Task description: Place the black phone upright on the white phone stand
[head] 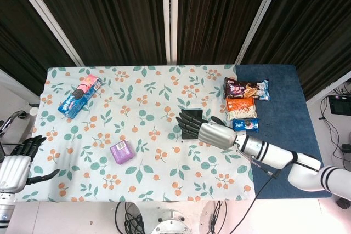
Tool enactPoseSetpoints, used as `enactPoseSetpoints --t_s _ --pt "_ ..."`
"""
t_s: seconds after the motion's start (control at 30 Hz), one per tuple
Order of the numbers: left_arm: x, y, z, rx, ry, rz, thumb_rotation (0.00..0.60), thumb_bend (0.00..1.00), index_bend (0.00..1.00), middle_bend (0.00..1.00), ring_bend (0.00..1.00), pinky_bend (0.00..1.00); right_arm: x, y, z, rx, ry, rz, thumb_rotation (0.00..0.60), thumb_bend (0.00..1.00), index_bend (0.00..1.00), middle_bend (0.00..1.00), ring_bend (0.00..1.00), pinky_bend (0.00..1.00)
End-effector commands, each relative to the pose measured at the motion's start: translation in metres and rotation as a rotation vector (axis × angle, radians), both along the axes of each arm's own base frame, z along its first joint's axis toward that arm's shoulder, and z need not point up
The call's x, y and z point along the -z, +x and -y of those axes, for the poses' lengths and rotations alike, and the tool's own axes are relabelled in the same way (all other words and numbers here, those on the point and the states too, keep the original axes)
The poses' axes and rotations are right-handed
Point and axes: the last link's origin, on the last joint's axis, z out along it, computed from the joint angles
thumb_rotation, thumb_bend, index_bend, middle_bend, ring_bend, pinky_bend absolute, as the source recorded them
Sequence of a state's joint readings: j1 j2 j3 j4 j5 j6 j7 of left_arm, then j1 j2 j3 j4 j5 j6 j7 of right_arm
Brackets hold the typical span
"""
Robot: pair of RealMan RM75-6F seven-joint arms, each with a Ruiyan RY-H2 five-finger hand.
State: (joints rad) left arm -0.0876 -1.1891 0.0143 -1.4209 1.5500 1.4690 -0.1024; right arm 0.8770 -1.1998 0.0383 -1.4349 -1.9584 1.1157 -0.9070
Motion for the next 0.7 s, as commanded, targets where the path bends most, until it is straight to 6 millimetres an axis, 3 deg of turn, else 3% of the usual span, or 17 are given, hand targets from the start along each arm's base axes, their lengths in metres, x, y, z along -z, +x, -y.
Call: enactPoseSetpoints --t_s 0.03,0.1,0.2,0.27,0.43,0.53,0.7 --pt "0.000 0.001 0.000 0.004 0.005 0.003 0.179 0.00 0.11 0.10 0.10 0.21 -0.059 -0.034 -0.042 0.244 0.019 0.429 0.600 0.20 0.00 0.00 0.00 0.00" --pt "0.000 0.002 0.000 0.008 0.008 0.002 0.180 0.00 0.11 0.10 0.10 0.21 -0.071 -0.058 -0.059 0.381 0.053 0.613 0.600 0.21 0.00 0.00 0.00 0.00" --pt "0.000 0.004 -0.001 0.016 0.012 -0.002 0.197 0.00 0.11 0.10 0.10 0.21 -0.085 -0.116 -0.092 0.647 0.067 0.872 0.600 0.21 0.00 0.00 0.00 0.00" --pt "-0.001 0.006 -0.001 0.022 0.016 -0.006 0.200 0.00 0.11 0.10 0.10 0.21 -0.089 -0.153 -0.115 0.796 0.038 0.971 0.600 0.21 0.00 0.00 0.00 0.00" --pt "-0.003 0.010 -0.004 0.033 0.022 -0.013 0.206 0.00 0.11 0.10 0.10 0.21 -0.090 -0.221 -0.163 1.092 -0.027 1.137 0.600 0.20 0.00 0.00 0.00 0.00" --pt "-0.001 0.012 -0.007 0.043 0.017 -0.019 0.207 0.00 0.11 0.10 0.10 0.21 -0.091 -0.245 -0.181 1.186 -0.068 1.192 0.600 0.20 0.00 0.00 0.00 0.00" --pt "0.001 0.017 -0.012 0.062 0.011 -0.012 0.208 0.00 0.11 0.10 0.10 0.21 -0.088 -0.260 -0.189 1.248 -0.048 1.220 0.600 0.20 0.00 0.00 0.00 0.00"
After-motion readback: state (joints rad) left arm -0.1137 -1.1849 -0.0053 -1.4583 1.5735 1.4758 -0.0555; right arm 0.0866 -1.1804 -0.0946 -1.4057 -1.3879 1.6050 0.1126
